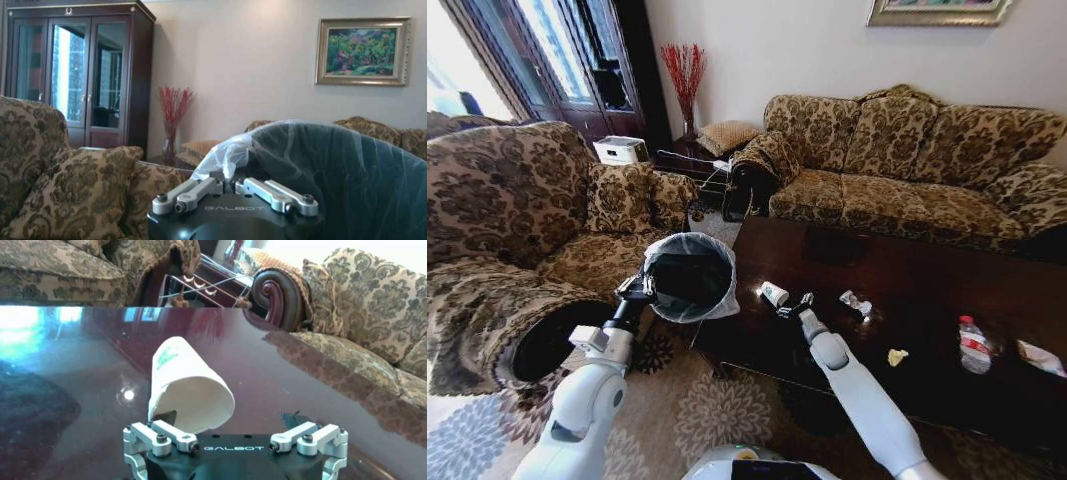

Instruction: Move to the front of the table and place the trash on the table into the trash bin.

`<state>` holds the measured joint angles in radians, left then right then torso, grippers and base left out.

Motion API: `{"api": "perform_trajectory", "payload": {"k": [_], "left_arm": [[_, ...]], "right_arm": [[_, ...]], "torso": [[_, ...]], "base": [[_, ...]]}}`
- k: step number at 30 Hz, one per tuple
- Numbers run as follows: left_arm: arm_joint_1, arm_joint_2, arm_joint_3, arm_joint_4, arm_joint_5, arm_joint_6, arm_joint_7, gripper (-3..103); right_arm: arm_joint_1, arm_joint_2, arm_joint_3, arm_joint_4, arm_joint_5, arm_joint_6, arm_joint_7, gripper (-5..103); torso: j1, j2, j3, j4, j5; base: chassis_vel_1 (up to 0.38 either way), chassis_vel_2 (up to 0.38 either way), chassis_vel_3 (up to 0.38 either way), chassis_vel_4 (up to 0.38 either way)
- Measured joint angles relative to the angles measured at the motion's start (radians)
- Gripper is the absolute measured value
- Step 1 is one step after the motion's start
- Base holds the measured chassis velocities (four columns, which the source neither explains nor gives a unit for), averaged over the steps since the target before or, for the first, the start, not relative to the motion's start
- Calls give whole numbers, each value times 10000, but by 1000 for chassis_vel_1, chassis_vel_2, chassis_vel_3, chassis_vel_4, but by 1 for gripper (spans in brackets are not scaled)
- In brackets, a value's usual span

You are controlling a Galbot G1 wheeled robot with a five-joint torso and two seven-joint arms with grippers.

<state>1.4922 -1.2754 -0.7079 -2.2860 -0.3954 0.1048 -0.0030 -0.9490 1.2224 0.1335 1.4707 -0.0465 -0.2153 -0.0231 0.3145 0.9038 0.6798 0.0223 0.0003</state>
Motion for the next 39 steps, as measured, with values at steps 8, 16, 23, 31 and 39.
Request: {"api": "perform_trajectory", "payload": {"k": [8, 16, 23, 31, 39], "left_arm": [[-35, 15, 13, 53, -16, -20, 53, 3], [-111, 12, 67, 242, -26, -89, 112, 3], [-133, 42, 35, 299, -94, -93, 124, 3], [-107, 13, 39, 307, -63, -112, 146, 3], [-110, 47, 11, 305, -96, -117, 143, 3]], "right_arm": [[-171, -149, -206, 820, 237, -172, 101, 100], [198, -21, -456, 329, 427, -210, 164, 100], [957, 520, -612, -904, 540, 473, -74, 98], [1227, 782, -719, -1302, 547, 670, -271, 79], [1212, 747, -789, -1255, 552, 656, -244, 47]], "torso": [[-1, 1, -3, -1, -3], [-1, 0, -2, -2, -3], [-1, 0, -2, -3, -3], [-2, 1, -3, -3, -4], [-2, 2, -3, -3, -3]], "base": [[0, 0, 0, 0], [0, 0, 0, 0], [0, 0, 0, 0], [0, 0, 0, 0], [0, 0, 0, 0]]}}
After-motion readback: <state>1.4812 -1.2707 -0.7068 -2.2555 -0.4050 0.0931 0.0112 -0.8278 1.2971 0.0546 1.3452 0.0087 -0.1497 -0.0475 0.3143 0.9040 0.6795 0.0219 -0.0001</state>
